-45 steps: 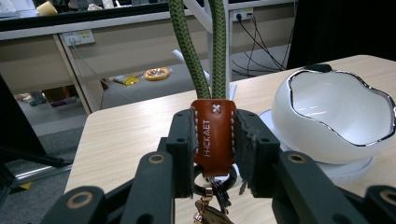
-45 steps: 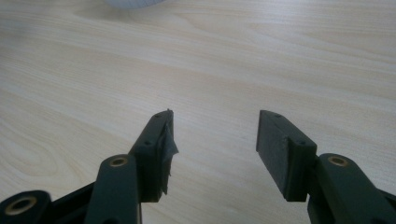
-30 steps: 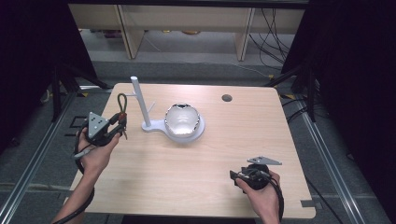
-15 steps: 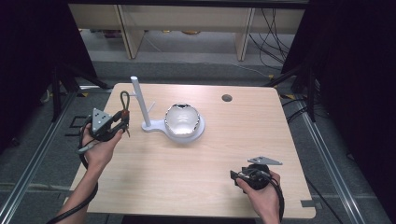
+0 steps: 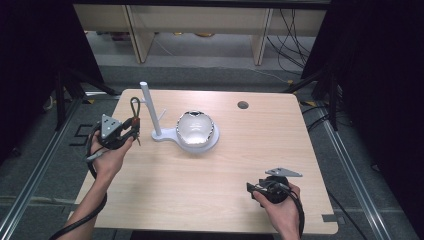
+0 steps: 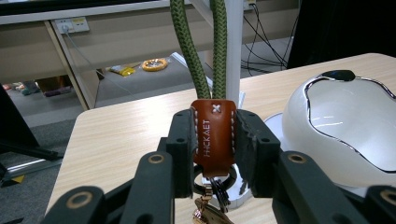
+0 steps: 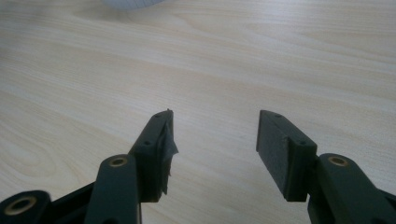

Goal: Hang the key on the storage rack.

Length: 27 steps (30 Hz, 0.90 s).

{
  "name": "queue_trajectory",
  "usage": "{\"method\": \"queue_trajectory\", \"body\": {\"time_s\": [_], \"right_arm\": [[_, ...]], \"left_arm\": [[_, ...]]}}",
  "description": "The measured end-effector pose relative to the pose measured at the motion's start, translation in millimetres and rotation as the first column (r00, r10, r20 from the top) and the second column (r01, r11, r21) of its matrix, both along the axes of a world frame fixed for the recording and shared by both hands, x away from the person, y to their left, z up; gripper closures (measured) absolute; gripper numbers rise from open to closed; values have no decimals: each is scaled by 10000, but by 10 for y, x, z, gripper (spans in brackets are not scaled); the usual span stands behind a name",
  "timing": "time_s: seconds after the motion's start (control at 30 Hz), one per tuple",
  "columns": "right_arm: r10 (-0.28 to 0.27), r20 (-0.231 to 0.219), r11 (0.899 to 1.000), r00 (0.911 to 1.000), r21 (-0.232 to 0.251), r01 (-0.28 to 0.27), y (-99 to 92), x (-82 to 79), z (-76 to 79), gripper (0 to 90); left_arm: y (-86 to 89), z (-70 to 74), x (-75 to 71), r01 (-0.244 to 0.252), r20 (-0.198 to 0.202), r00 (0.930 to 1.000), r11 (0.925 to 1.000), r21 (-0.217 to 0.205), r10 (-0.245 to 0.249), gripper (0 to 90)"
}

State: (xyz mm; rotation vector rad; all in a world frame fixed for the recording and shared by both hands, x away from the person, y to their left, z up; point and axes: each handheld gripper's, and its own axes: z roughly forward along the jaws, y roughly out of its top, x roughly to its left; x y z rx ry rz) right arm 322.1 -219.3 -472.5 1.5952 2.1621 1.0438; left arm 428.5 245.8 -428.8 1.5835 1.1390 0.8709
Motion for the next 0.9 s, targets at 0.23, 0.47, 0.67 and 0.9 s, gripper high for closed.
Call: {"method": "queue_trajectory", "body": {"time_s": [0.23,0.47,0.67,0.9], "right_arm": [[-19,-9,10000,10000,-42,19,-7,1,-5,473],[20,76,10000,10000,9,-20,-13,1,0,472],[60,49,9999,10000,96,-60,-12,-1,1,471],[74,37,9999,10000,130,-75,-17,-2,3,470]], "left_arm": [[-33,-25,45,8,-110,9999,10000,19,-8,678],[-60,-43,97,23,-222,9998,10000,63,-22,676],[-92,-67,145,42,-347,9994,10000,75,-39,676],[-116,-95,189,63,-454,9990,9999,115,-57,675]]}}
